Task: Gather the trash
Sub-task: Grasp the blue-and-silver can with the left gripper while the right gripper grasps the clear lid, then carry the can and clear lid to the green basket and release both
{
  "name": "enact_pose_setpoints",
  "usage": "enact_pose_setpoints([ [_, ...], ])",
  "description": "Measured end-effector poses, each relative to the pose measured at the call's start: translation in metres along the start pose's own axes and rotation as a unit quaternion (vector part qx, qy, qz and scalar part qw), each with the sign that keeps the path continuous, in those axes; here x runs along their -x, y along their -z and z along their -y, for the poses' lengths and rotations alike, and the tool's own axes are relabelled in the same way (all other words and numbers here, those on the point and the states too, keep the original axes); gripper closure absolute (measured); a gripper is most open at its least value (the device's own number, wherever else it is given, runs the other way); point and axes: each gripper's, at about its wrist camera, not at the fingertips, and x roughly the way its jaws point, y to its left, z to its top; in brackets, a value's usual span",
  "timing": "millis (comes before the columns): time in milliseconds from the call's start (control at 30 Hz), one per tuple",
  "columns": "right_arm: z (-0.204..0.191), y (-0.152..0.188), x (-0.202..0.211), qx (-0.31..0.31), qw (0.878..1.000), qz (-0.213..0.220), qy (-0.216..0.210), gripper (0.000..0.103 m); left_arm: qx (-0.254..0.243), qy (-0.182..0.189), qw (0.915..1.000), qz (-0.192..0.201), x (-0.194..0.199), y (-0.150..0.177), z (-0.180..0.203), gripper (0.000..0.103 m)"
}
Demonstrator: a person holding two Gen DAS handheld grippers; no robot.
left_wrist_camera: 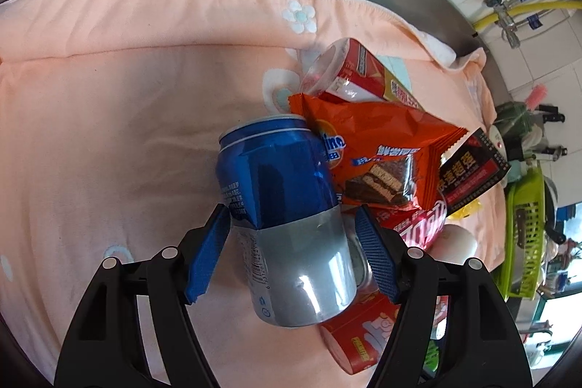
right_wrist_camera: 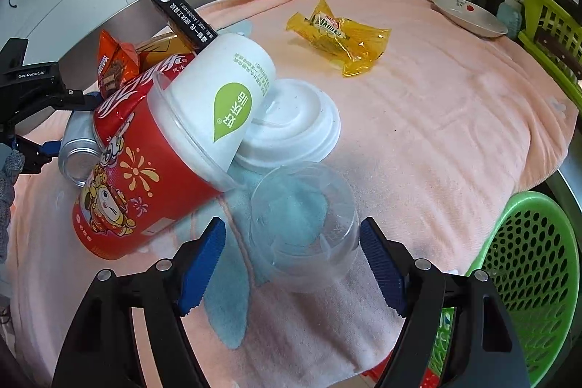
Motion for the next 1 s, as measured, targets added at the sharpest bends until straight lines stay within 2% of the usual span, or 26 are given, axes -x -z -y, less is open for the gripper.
enact_pose_setpoints([
  [133,0.001,0.001,-0.004,-0.005,1.0,-0.002,-0.001,0.03,-0.005,-0.006,0.9999,-0.009,-0.005,0.002,0.0,0.033],
  [400,0.001,0.005,-0.005,-0.005,1.0,0.004,0.004,0.031,-0.02,-0.003,0.9997,-0.014,-0.006,0.004,-0.001,0.039],
  [467,0.003,0.007,-0.004,-0.009,1.0,0.01,0.01,0.041,-0.029,0.005,0.9995,-0.014,-0.003,0.005,0.0,0.044],
  [800,0.007,0.013,0.009,-0.03,0.999,0.02,0.014,0.043,-0.055,0.026,0.9982,-0.004,0.013,0.008,-0.001,0.048],
  [1000,0.002,0.018,0.023,-0.032,0.999,0.027,0.008,0.043,-0.088,0.036,0.9954,0.01,0.03,0.011,0.001,0.049],
])
